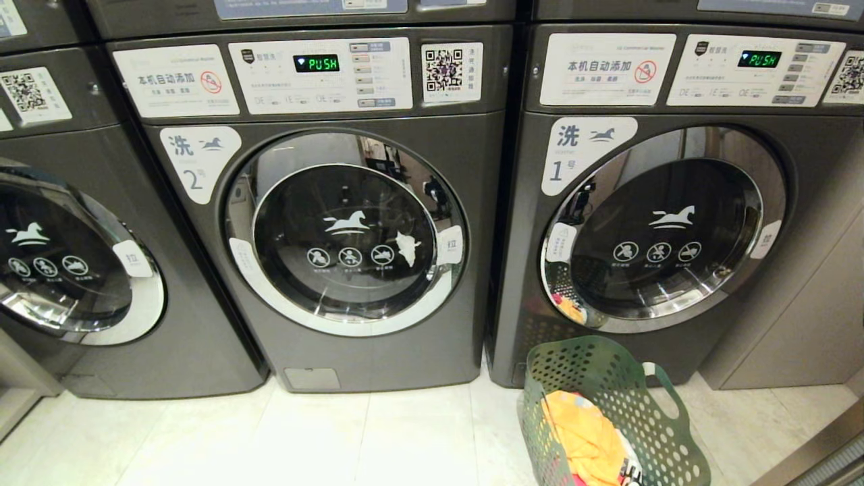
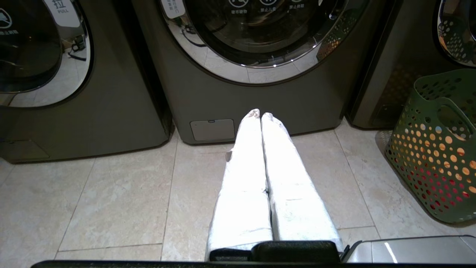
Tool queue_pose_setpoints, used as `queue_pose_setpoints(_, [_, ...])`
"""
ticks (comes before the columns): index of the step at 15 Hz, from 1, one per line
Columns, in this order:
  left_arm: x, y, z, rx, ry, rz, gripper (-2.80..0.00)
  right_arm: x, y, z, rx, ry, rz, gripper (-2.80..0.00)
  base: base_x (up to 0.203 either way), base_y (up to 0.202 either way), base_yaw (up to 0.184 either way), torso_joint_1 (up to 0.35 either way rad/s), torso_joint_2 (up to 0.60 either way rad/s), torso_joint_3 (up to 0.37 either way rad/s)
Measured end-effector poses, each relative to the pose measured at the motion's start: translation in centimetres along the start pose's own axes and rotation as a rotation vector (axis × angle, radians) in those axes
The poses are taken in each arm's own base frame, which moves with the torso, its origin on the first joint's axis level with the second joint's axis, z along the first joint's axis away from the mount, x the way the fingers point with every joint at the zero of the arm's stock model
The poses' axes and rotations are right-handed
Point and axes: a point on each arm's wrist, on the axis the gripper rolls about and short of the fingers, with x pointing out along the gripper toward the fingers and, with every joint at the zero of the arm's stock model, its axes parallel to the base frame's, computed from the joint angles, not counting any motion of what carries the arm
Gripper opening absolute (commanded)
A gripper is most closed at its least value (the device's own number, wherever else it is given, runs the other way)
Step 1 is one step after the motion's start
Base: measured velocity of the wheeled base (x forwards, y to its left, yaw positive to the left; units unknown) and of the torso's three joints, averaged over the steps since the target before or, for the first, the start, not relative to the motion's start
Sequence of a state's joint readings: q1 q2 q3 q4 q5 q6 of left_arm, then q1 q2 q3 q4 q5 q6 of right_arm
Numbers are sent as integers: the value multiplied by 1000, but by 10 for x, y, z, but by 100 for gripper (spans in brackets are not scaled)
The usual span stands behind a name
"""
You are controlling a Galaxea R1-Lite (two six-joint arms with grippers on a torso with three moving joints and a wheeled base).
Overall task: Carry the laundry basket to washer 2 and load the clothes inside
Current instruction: Open the lid of the washing machine
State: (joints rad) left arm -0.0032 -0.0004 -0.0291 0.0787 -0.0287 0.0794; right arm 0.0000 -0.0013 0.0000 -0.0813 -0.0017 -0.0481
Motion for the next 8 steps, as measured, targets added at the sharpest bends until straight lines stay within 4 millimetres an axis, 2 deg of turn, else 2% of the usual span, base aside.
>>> queue_pose_setpoints(8, [0, 0, 0, 2, 1, 1, -280, 0, 0, 0, 0, -1, 0, -280, 0, 0, 0, 0, 0, 0])
